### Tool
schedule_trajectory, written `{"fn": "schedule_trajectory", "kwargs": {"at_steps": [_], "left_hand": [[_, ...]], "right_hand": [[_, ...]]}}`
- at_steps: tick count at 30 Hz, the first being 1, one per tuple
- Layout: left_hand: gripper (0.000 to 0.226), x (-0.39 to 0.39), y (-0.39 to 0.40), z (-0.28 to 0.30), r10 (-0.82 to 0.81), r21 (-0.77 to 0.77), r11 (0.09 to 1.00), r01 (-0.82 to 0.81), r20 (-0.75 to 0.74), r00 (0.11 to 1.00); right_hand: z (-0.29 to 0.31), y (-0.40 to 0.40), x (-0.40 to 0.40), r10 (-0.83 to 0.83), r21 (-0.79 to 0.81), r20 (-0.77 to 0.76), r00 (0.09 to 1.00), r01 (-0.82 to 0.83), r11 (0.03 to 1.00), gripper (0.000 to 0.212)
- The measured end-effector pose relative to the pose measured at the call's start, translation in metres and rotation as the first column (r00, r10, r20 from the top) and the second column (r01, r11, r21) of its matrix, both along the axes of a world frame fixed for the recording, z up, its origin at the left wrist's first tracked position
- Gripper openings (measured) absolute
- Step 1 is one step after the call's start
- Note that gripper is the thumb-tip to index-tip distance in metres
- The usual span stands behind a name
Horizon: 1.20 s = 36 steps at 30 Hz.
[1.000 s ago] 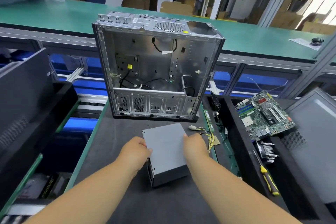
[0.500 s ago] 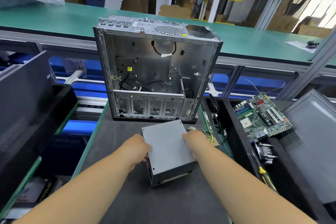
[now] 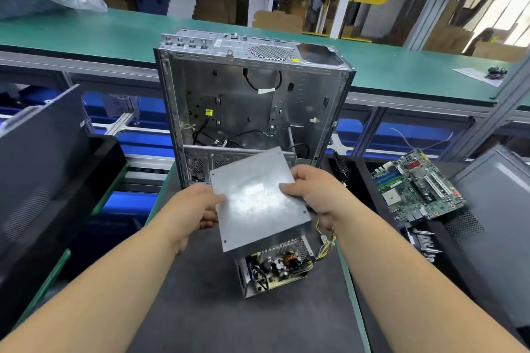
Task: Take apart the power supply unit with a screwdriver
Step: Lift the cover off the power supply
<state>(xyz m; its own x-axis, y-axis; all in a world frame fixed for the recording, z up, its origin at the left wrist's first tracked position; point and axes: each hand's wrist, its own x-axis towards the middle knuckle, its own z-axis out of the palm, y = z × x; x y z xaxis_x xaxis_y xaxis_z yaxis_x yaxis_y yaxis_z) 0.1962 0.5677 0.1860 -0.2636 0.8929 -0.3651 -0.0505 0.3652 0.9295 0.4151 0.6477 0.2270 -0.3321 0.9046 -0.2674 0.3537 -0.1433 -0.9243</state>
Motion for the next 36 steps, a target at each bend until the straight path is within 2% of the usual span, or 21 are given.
{"fn": "schedule_trajectory", "kwargs": {"at_steps": [4,9,14,17,20,22,27,30,34,36], "left_hand": [[0.036,-0.021,0.0,0.012,0.157,-0.055,0.985,-0.162,-0.09,0.983],[0.051,-0.054,-0.007,0.013,0.264,-0.117,0.954,-0.277,-0.114,0.958],[0.048,-0.088,-0.024,-0.003,0.388,-0.141,0.916,-0.376,0.072,0.919],[0.052,-0.108,-0.034,-0.027,0.381,-0.172,0.917,-0.361,0.105,0.918],[0.055,-0.123,-0.038,-0.054,0.357,-0.192,0.924,-0.331,0.125,0.926],[0.053,-0.128,-0.039,-0.069,0.357,-0.189,0.926,-0.328,0.148,0.922],[0.057,-0.141,-0.039,-0.092,0.407,-0.235,0.902,-0.361,0.189,0.894],[0.057,-0.147,-0.038,-0.097,0.47,-0.23,0.874,-0.428,0.174,0.866],[0.061,-0.149,-0.035,-0.095,0.483,-0.221,0.865,-0.45,0.125,0.867],[0.058,-0.146,-0.035,-0.097,0.439,-0.237,0.882,-0.407,0.103,0.892]], "right_hand": [[0.013,-0.008,-0.032,0.146,0.261,0.078,0.986,-0.162,0.952,0.014],[0.01,-0.012,-0.073,0.199,0.543,0.287,0.937,-0.33,0.772,0.024],[-0.011,-0.01,-0.107,0.238,0.63,0.464,0.853,-0.507,0.589,0.027],[-0.027,-0.01,-0.122,0.266,0.624,0.569,0.779,-0.619,0.477,0.029],[-0.044,-0.009,-0.134,0.185,0.641,0.68,0.709,-0.698,0.318,0.021],[-0.054,-0.006,-0.141,0.165,0.637,0.698,0.696,-0.71,0.299,0.019],[-0.071,-0.003,-0.15,0.137,0.574,0.744,0.654,-0.73,0.371,0.016],[-0.074,-0.004,-0.155,0.126,0.583,0.752,0.647,-0.742,0.332,0.021],[-0.08,-0.003,-0.154,0.118,0.501,0.827,0.55,-0.816,0.288,0.03],[-0.09,0.0,-0.153,0.115,0.434,0.865,0.488,-0.844,0.315,0.029]]}}
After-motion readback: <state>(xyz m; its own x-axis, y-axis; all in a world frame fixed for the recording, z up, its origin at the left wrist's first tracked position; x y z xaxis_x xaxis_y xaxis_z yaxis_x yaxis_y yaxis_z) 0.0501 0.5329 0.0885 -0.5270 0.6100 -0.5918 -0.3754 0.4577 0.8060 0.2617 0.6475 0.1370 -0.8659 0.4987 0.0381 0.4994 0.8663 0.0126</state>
